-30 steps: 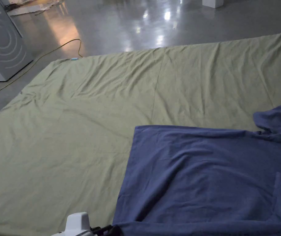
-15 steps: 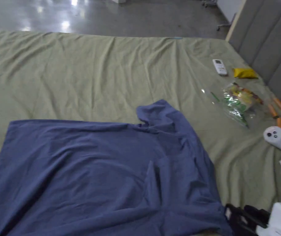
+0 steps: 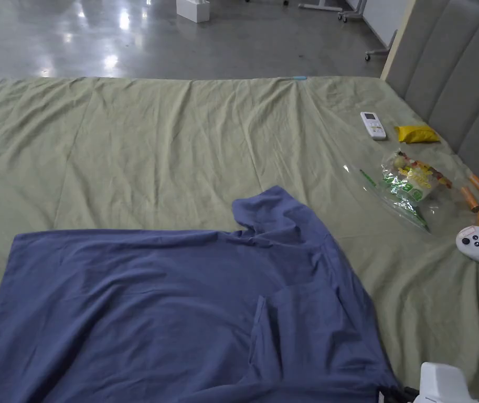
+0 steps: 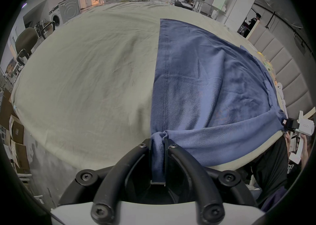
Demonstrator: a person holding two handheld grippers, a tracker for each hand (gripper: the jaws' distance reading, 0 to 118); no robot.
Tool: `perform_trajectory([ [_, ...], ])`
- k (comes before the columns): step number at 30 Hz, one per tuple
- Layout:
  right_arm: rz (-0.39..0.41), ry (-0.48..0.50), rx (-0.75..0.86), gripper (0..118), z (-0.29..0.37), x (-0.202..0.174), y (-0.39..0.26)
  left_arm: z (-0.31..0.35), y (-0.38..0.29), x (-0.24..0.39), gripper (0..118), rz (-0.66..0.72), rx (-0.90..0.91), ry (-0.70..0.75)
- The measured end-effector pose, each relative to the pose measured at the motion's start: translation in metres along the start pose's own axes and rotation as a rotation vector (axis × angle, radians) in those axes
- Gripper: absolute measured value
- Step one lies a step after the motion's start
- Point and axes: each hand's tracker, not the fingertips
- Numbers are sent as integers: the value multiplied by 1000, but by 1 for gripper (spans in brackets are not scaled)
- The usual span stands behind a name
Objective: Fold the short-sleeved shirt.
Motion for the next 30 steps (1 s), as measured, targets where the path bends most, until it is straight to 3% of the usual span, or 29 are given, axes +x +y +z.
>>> perform_trajectory([
  [4,28,-19,35,10,16,-9,-3,14,-3,5,9,-36,33,-9],
  [9,-64,29,143,10,44,-8,9,48,11,4,9,-6,206,-84],
  [15,-7,48,203,10,27,-23,74,45,84,1,9,-41,325,-125],
  [19,-92,96,189,10,-10,-24,127,16,137,0,9,-45,333,-126],
  [22,-140,103,136,12,-52,-26,156,-26,170,-10,11,31,288,-83],
  [23,-149,99,91,21,-68,-24,161,-41,177,-13,19,52,257,-65],
  [24,-167,93,72,51,-83,-25,163,-56,182,-16,48,66,246,-66],
  [25,-155,76,50,51,-93,-27,163,-68,182,-20,57,89,231,-56],
  [28,-98,42,21,84,-101,-25,154,-74,172,-30,88,126,218,-76],
  [30,-81,69,115,81,-78,-18,140,-48,162,-33,88,137,299,-87],
])
